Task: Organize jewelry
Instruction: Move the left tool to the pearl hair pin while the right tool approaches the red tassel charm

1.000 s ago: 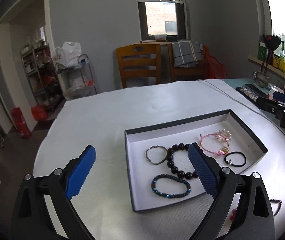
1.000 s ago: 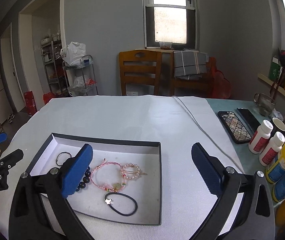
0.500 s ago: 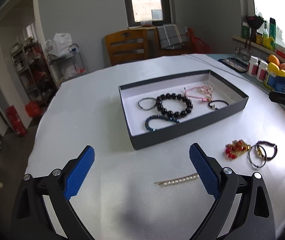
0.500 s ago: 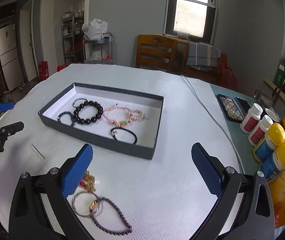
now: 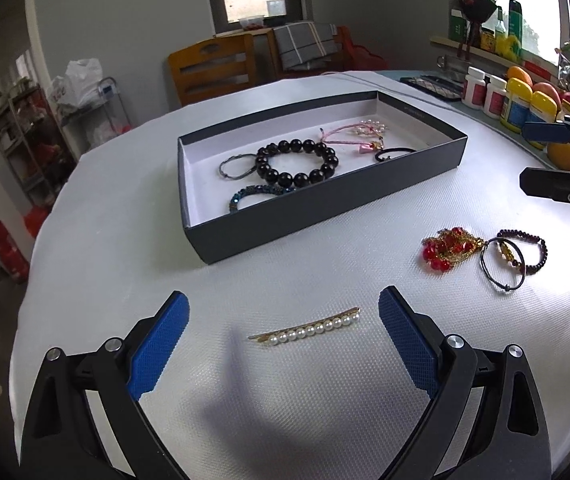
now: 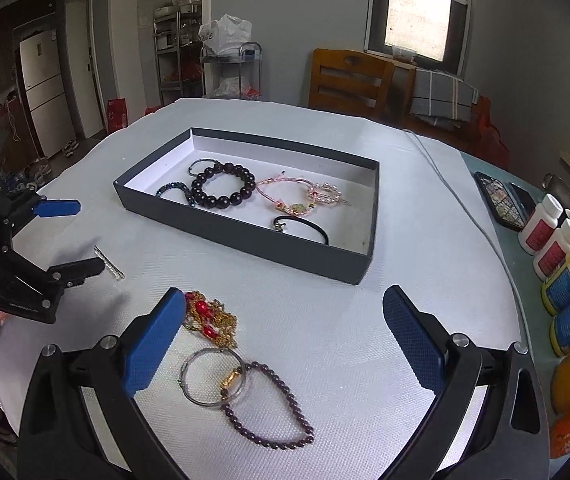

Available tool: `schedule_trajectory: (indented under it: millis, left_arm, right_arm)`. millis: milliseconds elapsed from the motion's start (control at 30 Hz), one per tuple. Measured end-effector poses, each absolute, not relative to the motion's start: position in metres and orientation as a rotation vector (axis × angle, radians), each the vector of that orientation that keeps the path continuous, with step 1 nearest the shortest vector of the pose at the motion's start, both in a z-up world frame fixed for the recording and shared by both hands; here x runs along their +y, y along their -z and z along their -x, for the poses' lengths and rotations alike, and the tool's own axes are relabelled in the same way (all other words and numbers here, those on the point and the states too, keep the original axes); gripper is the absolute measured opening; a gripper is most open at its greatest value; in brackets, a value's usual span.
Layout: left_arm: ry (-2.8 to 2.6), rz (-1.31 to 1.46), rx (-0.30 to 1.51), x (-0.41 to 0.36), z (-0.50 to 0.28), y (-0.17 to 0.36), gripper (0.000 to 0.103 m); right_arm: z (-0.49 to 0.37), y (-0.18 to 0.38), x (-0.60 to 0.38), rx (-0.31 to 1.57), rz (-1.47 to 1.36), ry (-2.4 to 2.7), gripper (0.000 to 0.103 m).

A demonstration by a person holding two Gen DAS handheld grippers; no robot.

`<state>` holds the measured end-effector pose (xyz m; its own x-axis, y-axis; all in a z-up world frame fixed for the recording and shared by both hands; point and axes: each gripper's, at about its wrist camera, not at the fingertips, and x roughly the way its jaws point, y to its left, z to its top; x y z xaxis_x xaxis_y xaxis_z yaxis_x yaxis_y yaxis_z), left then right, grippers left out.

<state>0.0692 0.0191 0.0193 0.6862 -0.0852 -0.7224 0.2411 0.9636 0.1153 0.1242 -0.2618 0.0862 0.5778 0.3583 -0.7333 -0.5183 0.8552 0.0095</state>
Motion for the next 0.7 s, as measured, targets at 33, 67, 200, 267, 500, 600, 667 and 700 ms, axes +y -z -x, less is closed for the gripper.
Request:
schedule_trajectory:
  millis: [33,67,200,267,500,600,667,700]
  left_arm:
    - [0.191,-0.205,0.801,0.018,-0.07,-0.016,0.097]
    - [0.199,-0.205,0.809,0.017,-0.07,-0.014,0.097]
    - [0.209,-0.242,0.835,0.013,-0.069,-0.005,0.097]
    - [0.212,-0.239,0.839,0.014,-0.068,-0.004,0.097]
    - [0.208,-0.192,0.855,0.023,-0.072,-0.004,0.097]
    - [0.216,-0.195,0.856,0.022,-0.071,-0.004,0.096]
    - [0.226,-0.199,0.86,0.021,-0.071,-0.003,0.095]
    - [0.232,-0.199,0.862,0.02,-0.071,-0.003,0.095]
  right_arm:
    - [-0.125,-0.081,-0.258,0.816,0.208,-0.532,0.097]
    - [-0.126,-0.077,-0.255,0.828,0.205,-0.541,0.097]
    - [-0.123,-0.059,-0.241,0.874,0.242,-0.592,0.097]
    - [-0.118,-0.053,-0.232,0.879,0.285,-0.625,0.094]
    - [-0.116,-0.04,-0.211,0.931,0.34,-0.678,0.055]
    - [-0.118,-0.035,-0.206,0.946,0.352,-0.676,0.035]
    - [-0.118,-0.033,-0.206,0.946,0.343,-0.682,0.028]
    - [-0.118,-0.034,-0.207,0.943,0.336,-0.684,0.026]
